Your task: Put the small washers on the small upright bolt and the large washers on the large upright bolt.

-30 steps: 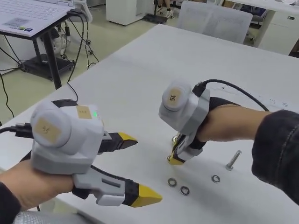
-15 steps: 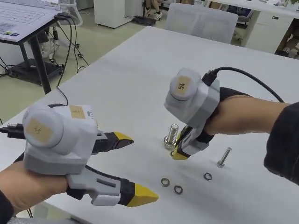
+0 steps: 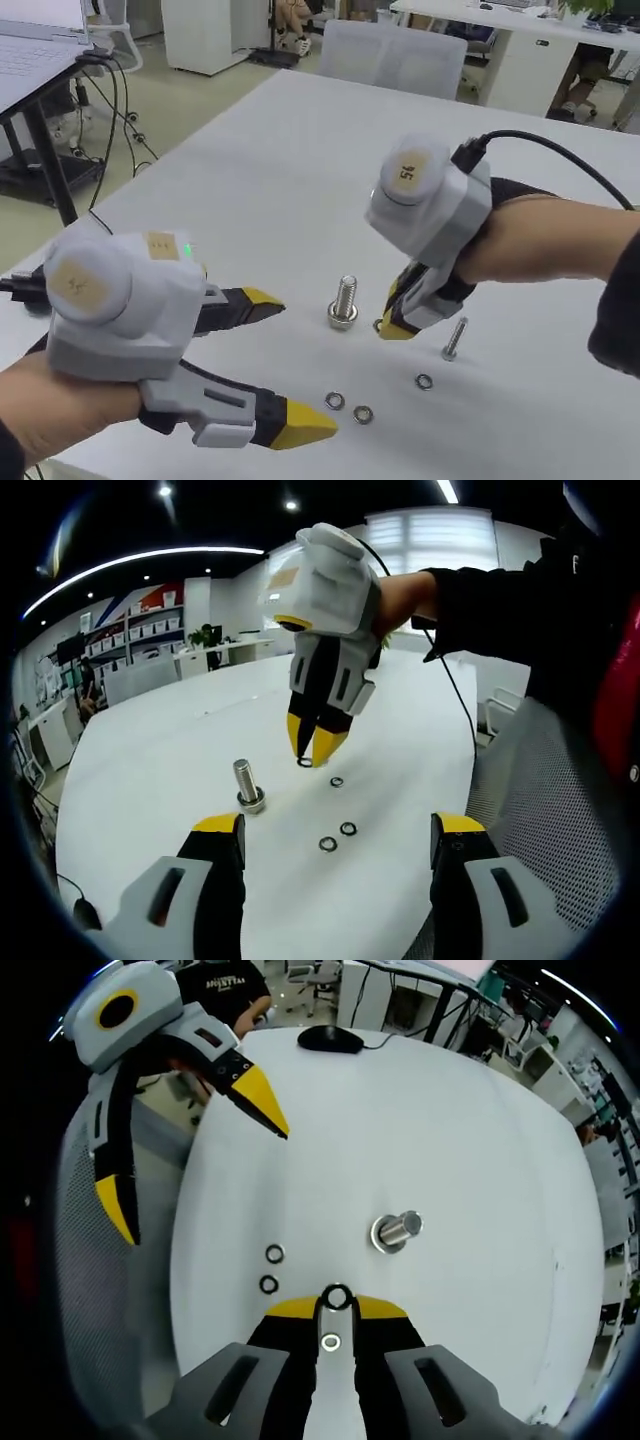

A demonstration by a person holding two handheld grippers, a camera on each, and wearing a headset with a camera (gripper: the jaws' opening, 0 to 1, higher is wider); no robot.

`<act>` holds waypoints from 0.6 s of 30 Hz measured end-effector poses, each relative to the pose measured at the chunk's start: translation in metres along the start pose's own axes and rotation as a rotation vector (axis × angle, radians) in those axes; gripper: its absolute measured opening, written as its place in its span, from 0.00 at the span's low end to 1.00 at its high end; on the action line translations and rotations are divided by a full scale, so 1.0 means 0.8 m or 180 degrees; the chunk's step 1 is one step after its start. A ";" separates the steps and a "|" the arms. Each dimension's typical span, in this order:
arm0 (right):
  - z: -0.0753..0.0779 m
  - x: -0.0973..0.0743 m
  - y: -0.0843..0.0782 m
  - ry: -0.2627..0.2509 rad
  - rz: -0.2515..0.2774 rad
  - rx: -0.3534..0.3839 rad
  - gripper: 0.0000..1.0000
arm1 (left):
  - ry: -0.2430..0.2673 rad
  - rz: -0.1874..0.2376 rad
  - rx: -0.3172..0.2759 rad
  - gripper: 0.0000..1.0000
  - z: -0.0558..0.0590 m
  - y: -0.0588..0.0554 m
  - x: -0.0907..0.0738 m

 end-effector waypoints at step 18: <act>0.018 -0.042 -0.036 -0.0170 0.0040 0.0285 0.13 | -0.0184 0.0009 0.0118 0.75 0.006 0.016 0.015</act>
Point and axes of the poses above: the centre of the closed fingertips' face, and the gripper's own axes: x roughly forward along the fingers, z roughly to its right, y roughly out of its top, the point moved 1 cm from there along -x, roughly backward along the fingers, and after that the axes turned 1 degree about -z, right-handed, at the moved point
